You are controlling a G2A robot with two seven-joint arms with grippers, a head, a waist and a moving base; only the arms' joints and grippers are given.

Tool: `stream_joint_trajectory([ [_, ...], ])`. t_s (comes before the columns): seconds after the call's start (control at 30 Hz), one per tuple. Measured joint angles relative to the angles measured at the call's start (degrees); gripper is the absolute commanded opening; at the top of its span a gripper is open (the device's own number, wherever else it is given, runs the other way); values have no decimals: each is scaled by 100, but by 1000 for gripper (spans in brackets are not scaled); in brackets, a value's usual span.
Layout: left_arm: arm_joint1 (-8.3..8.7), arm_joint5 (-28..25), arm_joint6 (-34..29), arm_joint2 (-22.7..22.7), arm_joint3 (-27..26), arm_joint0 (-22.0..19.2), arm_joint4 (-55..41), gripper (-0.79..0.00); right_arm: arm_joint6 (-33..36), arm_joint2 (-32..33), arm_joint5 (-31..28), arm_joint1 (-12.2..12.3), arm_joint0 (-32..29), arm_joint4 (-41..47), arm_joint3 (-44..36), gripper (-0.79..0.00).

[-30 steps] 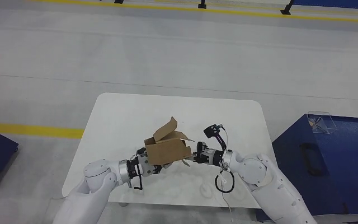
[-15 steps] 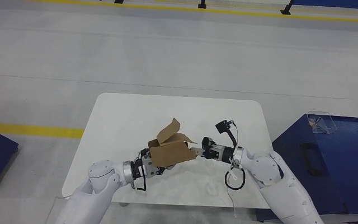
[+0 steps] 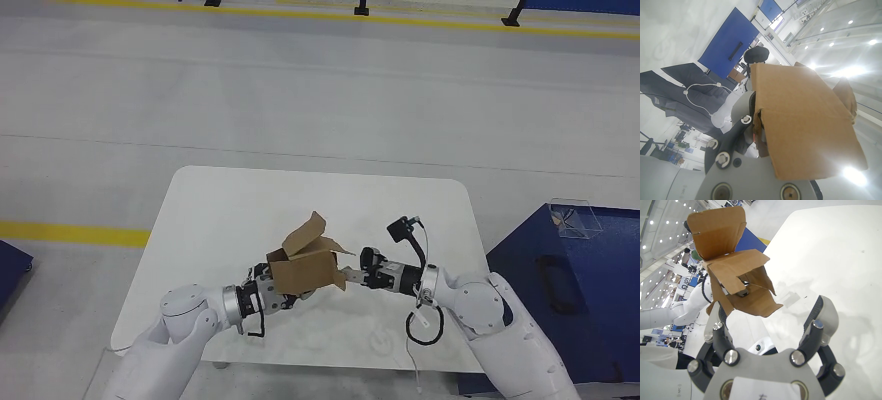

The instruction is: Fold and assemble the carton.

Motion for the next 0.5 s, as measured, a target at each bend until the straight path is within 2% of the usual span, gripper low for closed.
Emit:
stream_joint_trajectory([
  [0.5,1,-8,-28,40,109,-70,-60,-785,21,-98,159,-24,62,-48,-93,0],
])
